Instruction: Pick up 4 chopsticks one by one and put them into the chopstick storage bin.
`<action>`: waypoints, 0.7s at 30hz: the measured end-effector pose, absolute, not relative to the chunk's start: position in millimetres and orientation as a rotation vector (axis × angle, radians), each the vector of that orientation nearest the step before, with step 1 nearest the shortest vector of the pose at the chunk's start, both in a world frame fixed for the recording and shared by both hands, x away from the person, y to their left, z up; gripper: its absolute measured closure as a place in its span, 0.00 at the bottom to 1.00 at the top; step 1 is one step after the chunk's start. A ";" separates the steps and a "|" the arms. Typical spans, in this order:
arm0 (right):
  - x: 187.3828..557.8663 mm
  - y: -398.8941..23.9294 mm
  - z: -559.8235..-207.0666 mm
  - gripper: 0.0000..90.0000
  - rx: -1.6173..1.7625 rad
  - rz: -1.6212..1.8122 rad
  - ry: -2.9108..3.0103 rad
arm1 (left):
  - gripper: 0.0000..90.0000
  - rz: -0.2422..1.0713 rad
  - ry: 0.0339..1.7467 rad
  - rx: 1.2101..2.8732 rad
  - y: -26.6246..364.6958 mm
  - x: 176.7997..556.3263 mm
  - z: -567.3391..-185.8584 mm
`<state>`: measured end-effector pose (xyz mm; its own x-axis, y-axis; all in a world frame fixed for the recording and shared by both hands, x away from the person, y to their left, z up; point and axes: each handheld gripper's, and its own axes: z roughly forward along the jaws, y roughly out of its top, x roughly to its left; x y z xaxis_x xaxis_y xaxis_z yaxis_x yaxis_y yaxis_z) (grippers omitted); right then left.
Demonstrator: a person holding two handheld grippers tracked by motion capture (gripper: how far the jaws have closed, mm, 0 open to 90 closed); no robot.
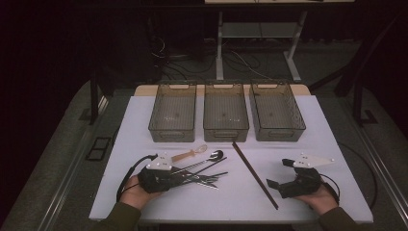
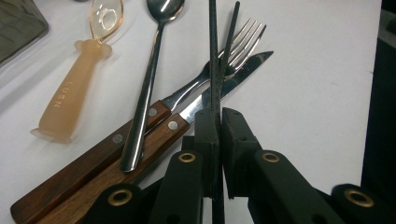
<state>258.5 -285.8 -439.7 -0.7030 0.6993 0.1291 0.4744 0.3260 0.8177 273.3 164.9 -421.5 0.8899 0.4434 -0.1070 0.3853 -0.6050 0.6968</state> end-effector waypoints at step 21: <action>255.9 -287.5 -437.2 0.01 1.068 1.320 2.327 | 0.95 0.146 0.677 2.211 165.7 288.1 -398.5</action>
<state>255.9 -287.5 -437.2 -0.6959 0.7071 0.1253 0.4703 0.3169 0.8237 288.1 165.7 -398.5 0.8498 0.5146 -0.1138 0.4222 -0.5354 0.7315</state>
